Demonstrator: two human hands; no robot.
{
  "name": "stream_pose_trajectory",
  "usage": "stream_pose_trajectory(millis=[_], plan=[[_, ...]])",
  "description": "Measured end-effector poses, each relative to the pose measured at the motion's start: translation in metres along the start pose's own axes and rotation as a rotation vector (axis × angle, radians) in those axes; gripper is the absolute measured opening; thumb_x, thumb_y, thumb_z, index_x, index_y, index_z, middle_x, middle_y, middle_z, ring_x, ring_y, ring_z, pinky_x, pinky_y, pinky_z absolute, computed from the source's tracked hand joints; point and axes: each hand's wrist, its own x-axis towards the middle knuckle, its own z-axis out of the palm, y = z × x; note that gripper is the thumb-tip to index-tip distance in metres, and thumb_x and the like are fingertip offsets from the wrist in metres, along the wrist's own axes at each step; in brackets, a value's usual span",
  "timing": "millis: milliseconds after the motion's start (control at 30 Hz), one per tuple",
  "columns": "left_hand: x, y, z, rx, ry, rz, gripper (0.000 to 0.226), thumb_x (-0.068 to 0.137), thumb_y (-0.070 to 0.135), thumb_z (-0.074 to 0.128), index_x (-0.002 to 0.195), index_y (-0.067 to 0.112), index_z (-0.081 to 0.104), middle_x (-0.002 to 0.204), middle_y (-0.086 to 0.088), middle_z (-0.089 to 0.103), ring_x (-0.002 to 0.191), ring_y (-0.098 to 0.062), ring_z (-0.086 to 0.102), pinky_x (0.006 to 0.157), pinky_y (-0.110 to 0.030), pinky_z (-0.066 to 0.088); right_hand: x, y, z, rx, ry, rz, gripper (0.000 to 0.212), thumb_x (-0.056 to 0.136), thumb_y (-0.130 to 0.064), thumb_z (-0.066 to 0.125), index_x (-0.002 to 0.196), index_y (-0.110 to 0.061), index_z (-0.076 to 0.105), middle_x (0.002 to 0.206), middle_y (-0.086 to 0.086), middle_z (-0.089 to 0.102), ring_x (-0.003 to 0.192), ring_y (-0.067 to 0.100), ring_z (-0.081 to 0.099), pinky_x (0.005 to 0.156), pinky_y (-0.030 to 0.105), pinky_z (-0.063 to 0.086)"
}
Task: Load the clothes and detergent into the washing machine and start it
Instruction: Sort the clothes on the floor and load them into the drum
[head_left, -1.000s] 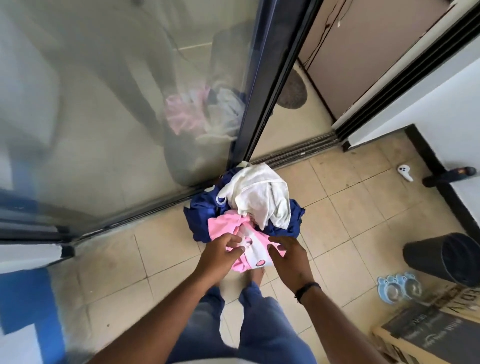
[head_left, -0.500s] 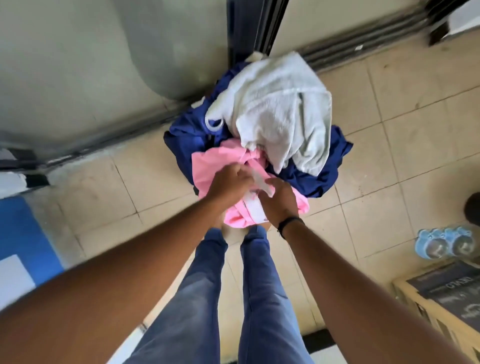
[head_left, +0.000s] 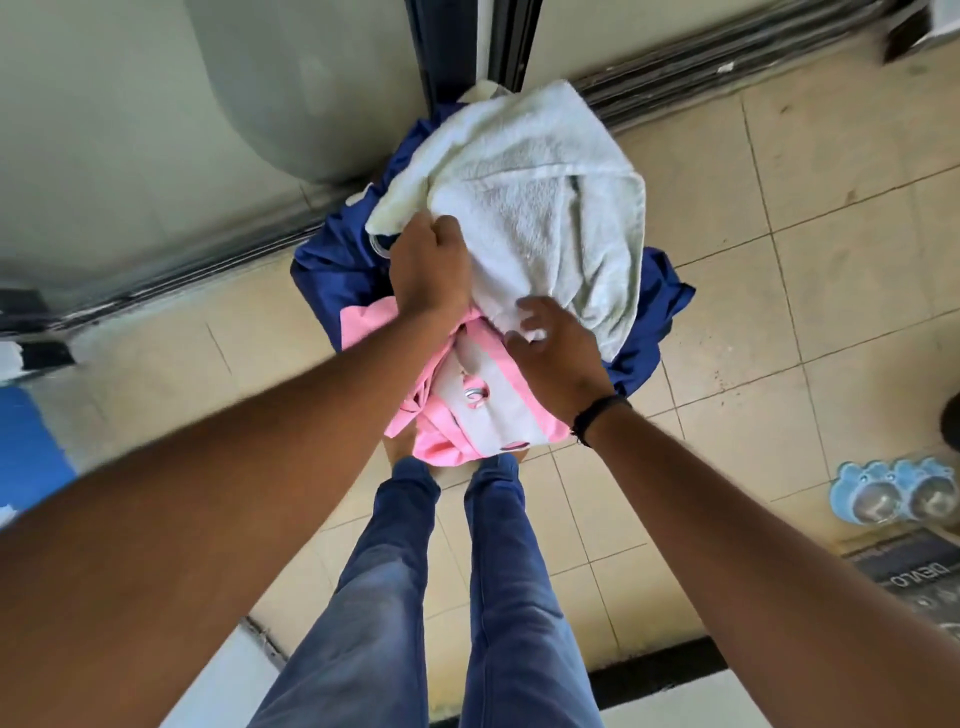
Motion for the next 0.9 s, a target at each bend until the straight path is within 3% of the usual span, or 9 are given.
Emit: stream_pose_trajectory(millis=[67,133,233,367,533,600,700,800,900], plan=[[-0.035,0.019,-0.015,-0.202,0.067,0.197,0.035,0.093,0.016,0.046,0.062,0.021,0.032,0.057,0.009,0.035,0.054,-0.011,0.033,0.058,-0.033,0.023,0.004,-0.011,-0.007,0.053,0.135,-0.120,0.061,0.092,-0.019,0.058,0.147,-0.025,0.034,0.130,0.008,0.053,0.107,0.019,0.063,0.086,0.034,0.054],[-0.068,0.020,-0.019,-0.225,-0.074,0.325,0.034,0.096,0.020,0.052,0.066,0.021,0.036,0.055,0.010,0.036,0.051,-0.007,0.034,0.052,-0.034,0.029,0.009,-0.019,-0.014,0.072,0.256,-0.201,0.075,0.089,-0.015,0.057,0.153,-0.025,0.021,0.135,0.011,0.045,0.106,0.022,0.061,0.082,0.044,0.057],[-0.098,0.003,-0.013,-0.012,-0.341,0.301,0.021,0.095,0.035,0.047,0.091,0.015,0.047,0.067,-0.003,0.060,0.063,-0.028,0.059,0.055,-0.037,0.042,0.011,-0.019,-0.023,-0.085,0.251,-0.245,0.085,0.086,-0.014,0.055,0.157,-0.026,0.010,0.133,0.011,0.041,0.087,0.032,0.062,0.069,0.049,0.056],[-0.116,-0.003,-0.024,0.112,-0.435,0.447,0.018,0.095,0.034,0.049,0.087,0.027,0.034,0.057,0.003,0.046,0.060,-0.035,0.053,0.052,-0.041,0.042,0.000,-0.006,-0.028,-0.295,0.182,-0.335,0.090,0.088,-0.004,0.047,0.153,-0.046,0.002,0.124,0.008,0.044,0.077,0.028,0.054,0.055,0.041,0.051],[-0.156,0.009,-0.068,0.178,-0.590,0.642,0.033,0.097,0.034,0.056,0.078,0.030,0.029,0.051,0.006,0.029,0.052,-0.019,0.036,0.051,-0.031,0.028,-0.001,0.003,-0.038,-0.404,0.117,-0.326,0.058,0.090,-0.037,0.040,0.148,-0.038,0.038,0.108,0.006,0.049,0.093,0.033,0.057,0.071,0.042,0.052],[-0.174,0.011,-0.089,0.122,-0.639,0.626,0.038,0.096,0.031,0.058,0.074,0.027,0.027,0.051,0.004,0.028,0.049,-0.017,0.035,0.048,-0.031,0.027,0.001,0.004,-0.039,-0.401,0.100,-0.309,0.051,0.087,-0.034,0.044,0.138,-0.031,0.053,0.109,0.009,0.054,0.098,0.037,0.058,0.078,0.045,0.054],[-0.190,0.008,-0.111,-0.051,-0.637,0.563,0.038,0.094,0.024,0.060,0.071,0.022,0.030,0.053,0.002,0.027,0.048,-0.018,0.032,0.046,-0.034,0.027,0.004,0.001,-0.033,-0.423,0.099,-0.293,0.053,0.092,-0.009,0.048,0.140,-0.033,0.051,0.117,0.012,0.058,0.105,0.037,0.058,0.082,0.049,0.054],[-0.187,-0.007,-0.121,-0.077,-0.558,0.522,0.033,0.094,0.029,0.057,0.071,0.019,0.035,0.054,0.007,0.029,0.048,-0.013,0.032,0.046,-0.031,0.026,0.006,-0.013,-0.030,-0.277,0.120,-0.205,0.054,0.096,-0.014,0.041,0.146,-0.035,0.041,0.128,0.013,0.057,0.114,0.032,0.056,0.093,0.048,0.050],[-0.165,-0.038,-0.119,0.094,-0.441,0.422,0.024,0.091,0.038,0.060,0.081,0.024,0.043,0.059,0.005,0.047,0.052,-0.014,0.047,0.049,-0.032,0.039,0.006,-0.036,-0.039,-0.028,0.384,-0.179,0.047,0.097,-0.014,0.048,0.141,-0.029,0.048,0.121,0.003,0.065,0.103,0.016,0.060,0.091,0.028,0.050]])
